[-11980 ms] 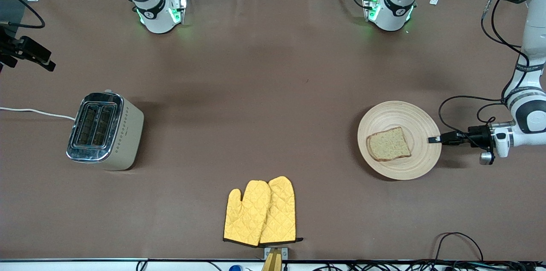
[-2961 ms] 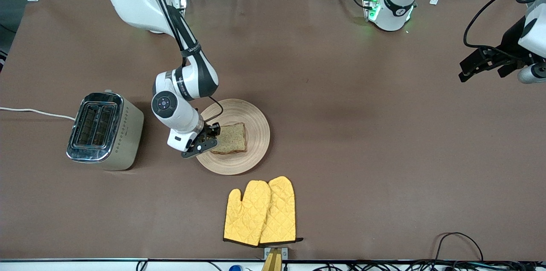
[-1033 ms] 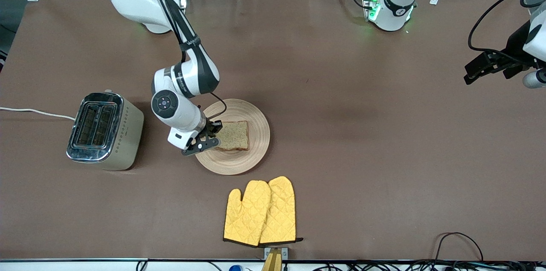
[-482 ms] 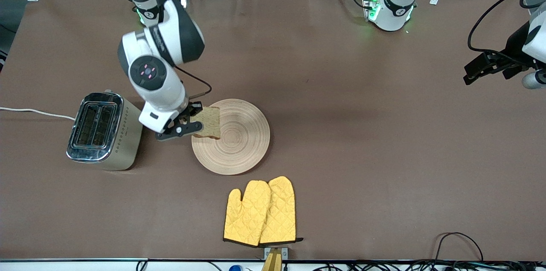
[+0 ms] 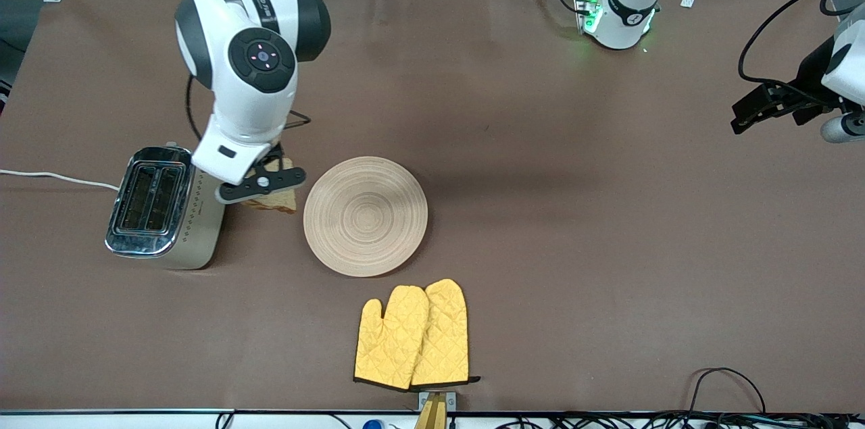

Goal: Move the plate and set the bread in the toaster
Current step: 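Lift the bread with the right gripper and carry it above the toaster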

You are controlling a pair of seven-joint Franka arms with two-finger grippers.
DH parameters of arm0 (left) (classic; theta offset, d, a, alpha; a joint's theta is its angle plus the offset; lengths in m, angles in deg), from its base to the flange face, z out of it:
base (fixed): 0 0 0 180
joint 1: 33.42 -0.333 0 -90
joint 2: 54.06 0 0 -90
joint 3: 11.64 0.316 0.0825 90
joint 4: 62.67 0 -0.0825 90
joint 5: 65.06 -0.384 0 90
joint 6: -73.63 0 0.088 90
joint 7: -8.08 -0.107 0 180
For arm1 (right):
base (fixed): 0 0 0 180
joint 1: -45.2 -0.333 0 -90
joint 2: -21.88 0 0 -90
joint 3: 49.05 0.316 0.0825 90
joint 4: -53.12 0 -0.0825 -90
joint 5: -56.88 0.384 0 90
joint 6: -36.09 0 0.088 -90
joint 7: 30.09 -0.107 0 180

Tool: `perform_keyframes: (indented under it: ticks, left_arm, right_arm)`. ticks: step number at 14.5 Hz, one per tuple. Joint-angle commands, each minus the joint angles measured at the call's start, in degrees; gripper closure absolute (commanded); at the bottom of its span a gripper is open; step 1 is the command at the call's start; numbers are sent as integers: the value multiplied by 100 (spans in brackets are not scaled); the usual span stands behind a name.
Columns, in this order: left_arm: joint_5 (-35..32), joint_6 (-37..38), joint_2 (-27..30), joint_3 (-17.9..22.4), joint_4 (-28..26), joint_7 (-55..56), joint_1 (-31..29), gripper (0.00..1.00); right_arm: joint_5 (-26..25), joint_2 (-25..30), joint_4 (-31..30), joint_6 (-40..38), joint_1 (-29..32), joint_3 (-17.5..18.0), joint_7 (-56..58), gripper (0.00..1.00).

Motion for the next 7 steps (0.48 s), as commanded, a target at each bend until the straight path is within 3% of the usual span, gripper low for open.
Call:
perform_keyframes:
  ticks: [1, 7]
  left_arm:
    - [-110, 75, -26, -15, 104, -64, -14, 0]
    - [-119, 92, 27, -15, 105, -56, -14, 0]
  right_arm:
    - [-621, 77, 69, -355, 180, -99, 273, 100]
    - [-1289, 24, -28, -550, 575, -495, 220, 100]
